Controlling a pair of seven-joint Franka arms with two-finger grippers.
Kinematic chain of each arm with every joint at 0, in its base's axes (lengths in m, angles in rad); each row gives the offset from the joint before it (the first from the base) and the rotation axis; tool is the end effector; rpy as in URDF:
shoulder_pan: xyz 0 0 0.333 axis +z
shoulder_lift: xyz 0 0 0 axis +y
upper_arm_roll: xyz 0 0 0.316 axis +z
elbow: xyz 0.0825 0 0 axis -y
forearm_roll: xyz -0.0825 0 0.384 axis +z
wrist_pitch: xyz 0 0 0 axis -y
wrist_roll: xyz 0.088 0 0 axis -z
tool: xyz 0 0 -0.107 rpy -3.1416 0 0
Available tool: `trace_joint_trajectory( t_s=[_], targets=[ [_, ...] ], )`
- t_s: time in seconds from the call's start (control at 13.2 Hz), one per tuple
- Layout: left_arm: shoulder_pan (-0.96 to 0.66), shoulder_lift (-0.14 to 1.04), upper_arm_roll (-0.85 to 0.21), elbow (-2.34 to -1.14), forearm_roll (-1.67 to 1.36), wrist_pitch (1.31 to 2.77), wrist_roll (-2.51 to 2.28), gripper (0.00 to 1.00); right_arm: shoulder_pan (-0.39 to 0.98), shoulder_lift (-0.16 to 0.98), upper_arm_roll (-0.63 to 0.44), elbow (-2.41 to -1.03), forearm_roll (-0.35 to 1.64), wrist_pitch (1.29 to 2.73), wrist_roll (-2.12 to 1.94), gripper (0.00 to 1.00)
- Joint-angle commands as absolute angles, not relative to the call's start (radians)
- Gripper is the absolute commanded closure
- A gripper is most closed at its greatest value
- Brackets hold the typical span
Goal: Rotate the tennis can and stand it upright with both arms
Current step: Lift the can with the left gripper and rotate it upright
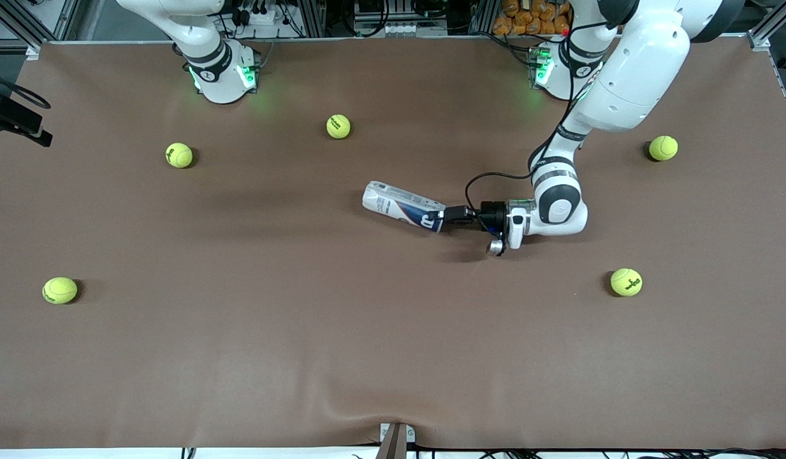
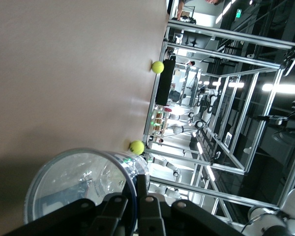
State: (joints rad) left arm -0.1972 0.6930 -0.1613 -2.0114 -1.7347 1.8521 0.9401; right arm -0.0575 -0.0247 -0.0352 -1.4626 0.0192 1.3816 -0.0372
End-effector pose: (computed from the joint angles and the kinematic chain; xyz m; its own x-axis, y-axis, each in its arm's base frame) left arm 0.5037 -0.2724 0.1251 0.9769 -0.0377 -0.2103 0.2060 -0.0952 0.9739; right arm 0.5241 -0.0467 0.6718 0.9971 -0.0517 -0.0555 -0.0530 -0.9984 -0.0220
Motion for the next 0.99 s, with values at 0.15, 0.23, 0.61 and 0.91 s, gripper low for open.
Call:
trace_joint_trajectory(
  t_s=[0.15,0.23,0.61,0.91],
  targets=[
    [-0.225,0.562,-0.158,-1.945,-1.588,1.997,0.653,1.00,-0.060,-0.041,-0.035,-1.477,0.011,1.387,-0.040,0.00],
    [-0.221,0.560,-0.158,-1.916,-1.539,2.009,0.619,1.00,-0.061,-0.041,-0.035,-1.477,0.011,1.384,-0.040,0.00],
    [-0.273,0.525,-0.156,-1.774,-1.275,2.155,0.265,1.00,-0.064,-0.041,-0.038,-1.477,0.012,1.385,-0.040,0.00],
    [-0.366,0.517,-0.153,-1.640,-0.973,2.218,-0.163,1.00,-0.066,-0.043,-0.040,-1.477,0.011,1.384,-0.040,0.00]
  ],
)
